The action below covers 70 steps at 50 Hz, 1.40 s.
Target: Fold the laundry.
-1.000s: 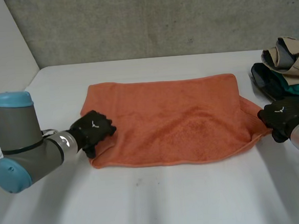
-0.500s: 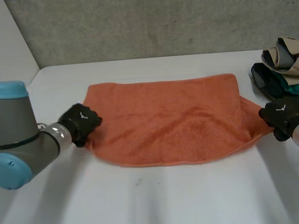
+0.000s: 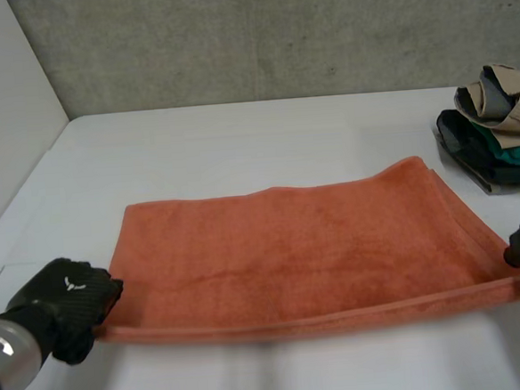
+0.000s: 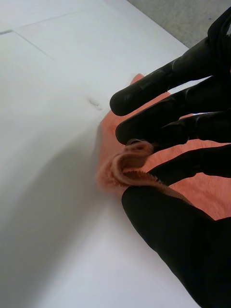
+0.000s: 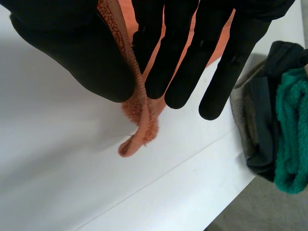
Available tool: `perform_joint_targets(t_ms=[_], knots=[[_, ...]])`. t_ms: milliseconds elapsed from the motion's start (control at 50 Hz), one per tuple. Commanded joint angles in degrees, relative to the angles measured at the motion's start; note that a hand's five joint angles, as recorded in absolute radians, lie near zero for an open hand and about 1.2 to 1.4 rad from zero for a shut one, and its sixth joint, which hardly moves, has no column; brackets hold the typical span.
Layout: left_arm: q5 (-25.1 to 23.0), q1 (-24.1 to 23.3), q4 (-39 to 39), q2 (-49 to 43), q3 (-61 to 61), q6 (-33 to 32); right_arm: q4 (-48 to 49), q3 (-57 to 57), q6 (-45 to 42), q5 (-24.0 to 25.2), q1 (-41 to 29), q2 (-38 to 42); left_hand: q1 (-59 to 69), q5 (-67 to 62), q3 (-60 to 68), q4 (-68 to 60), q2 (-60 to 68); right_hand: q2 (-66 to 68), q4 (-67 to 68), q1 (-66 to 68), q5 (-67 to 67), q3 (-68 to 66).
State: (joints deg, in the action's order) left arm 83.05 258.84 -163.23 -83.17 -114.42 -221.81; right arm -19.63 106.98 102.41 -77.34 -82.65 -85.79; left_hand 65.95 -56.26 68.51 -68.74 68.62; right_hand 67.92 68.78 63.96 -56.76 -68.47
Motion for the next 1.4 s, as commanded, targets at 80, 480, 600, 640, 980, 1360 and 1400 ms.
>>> perform_joint_targets(t_ms=[80, 480, 600, 640, 980, 1360, 1400], knots=[[2.0, -0.7, -16.9, -23.9, 18.6, 0.2, 18.3, -12.3, 5.8, -12.4, -10.7, 14.8, 14.1, -13.7, 11.5, -11.3, 11.4, 12.1, 11.2, 16.0, -13.2, -11.5], [7.2, -2.4, -52.2, -29.3, 49.5, 11.7, 61.7, -40.0, 23.6, -12.0, -21.0, 17.6, 14.1, -13.7, 11.5, -11.3, 11.4, 12.1, 11.2, 16.0, -13.2, -11.5], [6.8, -0.4, -48.2, -29.4, 41.5, 16.7, 54.0, -36.5, 24.3, -11.4, -21.1, 19.0, 14.1, -13.7, 11.5, -11.3, 11.4, 12.1, 11.2, 16.0, -13.2, -11.5], [6.6, 0.1, -48.1, -29.9, 36.9, 17.0, 51.1, -34.8, 24.4, -11.1, -21.1, 20.3, 14.1, -13.7, 11.5, -11.3, 11.4, 12.1, 11.2, 16.0, -13.2, -11.5], [1.9, -0.4, -47.9, -32.7, 14.6, 14.3, 31.9, -27.1, 29.4, -7.7, -20.3, 31.7, 14.1, -13.7, 11.5, -11.3, 11.4, 12.1, 11.2, 16.0, -13.2, -11.5], [2.7, 1.1, 0.4, -8.8, -1.2, -7.8, 2.4, -7.7, 8.0, -11.3, -10.7, 9.1, 14.1, -13.7, 11.5, -11.3, 11.4, 12.1, 11.2, 16.0, -13.2, -11.5], [2.8, 1.0, -2.3, -10.5, 0.2, -7.8, 4.2, -7.7, 8.4, -11.8, -10.9, 9.8, 14.1, -13.7, 11.5, -11.3, 11.4, 12.1, 11.2, 16.0, -13.2, -11.5]])
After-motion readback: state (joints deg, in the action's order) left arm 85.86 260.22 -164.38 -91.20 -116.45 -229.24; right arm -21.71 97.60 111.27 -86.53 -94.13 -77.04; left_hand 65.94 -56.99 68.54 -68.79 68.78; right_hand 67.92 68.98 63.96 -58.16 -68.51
